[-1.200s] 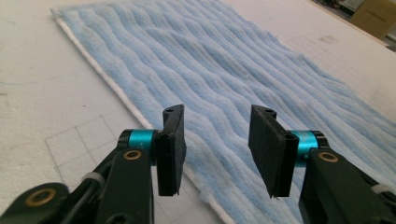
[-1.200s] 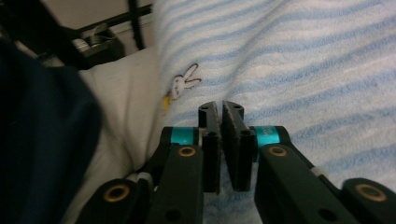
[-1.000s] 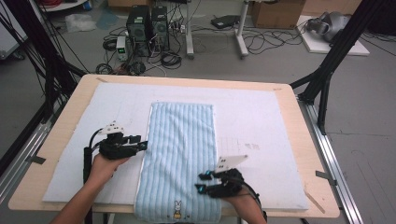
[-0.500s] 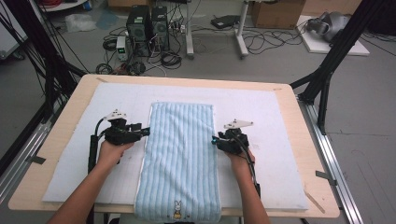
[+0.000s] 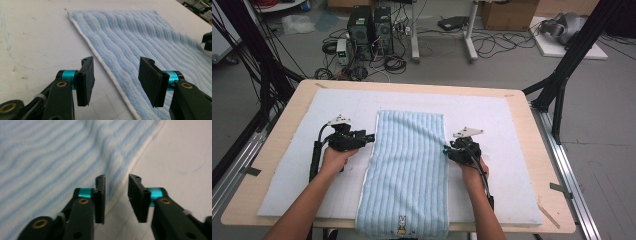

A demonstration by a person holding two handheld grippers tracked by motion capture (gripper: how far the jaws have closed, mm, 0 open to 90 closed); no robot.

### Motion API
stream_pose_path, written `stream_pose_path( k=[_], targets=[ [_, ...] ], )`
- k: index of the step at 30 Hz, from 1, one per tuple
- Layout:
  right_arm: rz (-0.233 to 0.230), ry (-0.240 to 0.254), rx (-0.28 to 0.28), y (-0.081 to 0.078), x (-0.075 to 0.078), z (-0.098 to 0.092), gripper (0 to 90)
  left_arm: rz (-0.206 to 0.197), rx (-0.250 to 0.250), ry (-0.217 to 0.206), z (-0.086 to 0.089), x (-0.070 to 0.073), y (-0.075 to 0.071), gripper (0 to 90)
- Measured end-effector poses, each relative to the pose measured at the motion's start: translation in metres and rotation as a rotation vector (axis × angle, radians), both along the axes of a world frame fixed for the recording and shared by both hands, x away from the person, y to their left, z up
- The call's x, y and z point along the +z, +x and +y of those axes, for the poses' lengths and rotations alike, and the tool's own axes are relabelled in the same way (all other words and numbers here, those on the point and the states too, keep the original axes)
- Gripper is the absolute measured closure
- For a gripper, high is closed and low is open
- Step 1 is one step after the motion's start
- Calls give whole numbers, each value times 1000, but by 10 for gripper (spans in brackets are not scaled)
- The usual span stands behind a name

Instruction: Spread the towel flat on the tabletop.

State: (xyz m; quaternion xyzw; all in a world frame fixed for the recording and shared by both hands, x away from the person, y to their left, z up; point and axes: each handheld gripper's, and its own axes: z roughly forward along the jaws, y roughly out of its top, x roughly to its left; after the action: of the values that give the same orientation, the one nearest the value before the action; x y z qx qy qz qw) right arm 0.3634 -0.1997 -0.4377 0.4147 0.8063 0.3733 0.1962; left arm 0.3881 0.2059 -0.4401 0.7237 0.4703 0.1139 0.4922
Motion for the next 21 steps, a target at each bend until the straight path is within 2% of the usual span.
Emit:
stream_pose_path(
  k=[2, 3, 7, 10, 13, 16, 17, 18, 19, 20, 21],
  targets=[
    [-46, 31, -17, 9, 5, -2, 642, 4, 1, 3, 0, -1, 2, 466],
    [-44, 40, -30, 17, 7, -3, 640, 5, -3, 9, 0, -2, 2, 465],
    [-22, 34, -52, 52, 8, 2, 593, 3, -22, 28, -4, 0, 7, 464],
    [10, 9, -67, 74, 1, 9, 559, 0, -32, 42, -6, 2, 12, 463],
    [45, 29, -95, 91, -7, 14, 524, -8, -26, 40, -8, 3, 14, 464],
    [38, 38, -106, 99, -12, 16, 652, 13, -28, 55, -9, -1, 16, 464],
    [38, 42, -97, 101, -12, 15, 796, 18, -28, 58, -9, -2, 16, 463],
    [39, 26, -84, 102, -11, 16, 857, 18, -27, 59, -10, -2, 16, 463],
    [30, -12, -82, 104, -9, 17, 868, 16, -24, 58, -10, -2, 17, 463],
    [15, -56, -108, 105, -7, 18, 871, 15, -15, 54, -10, -2, 17, 464],
    [-1, -80, -139, 106, -5, 17, 871, 16, -11, 53, -10, -1, 17, 464]
  ],
)
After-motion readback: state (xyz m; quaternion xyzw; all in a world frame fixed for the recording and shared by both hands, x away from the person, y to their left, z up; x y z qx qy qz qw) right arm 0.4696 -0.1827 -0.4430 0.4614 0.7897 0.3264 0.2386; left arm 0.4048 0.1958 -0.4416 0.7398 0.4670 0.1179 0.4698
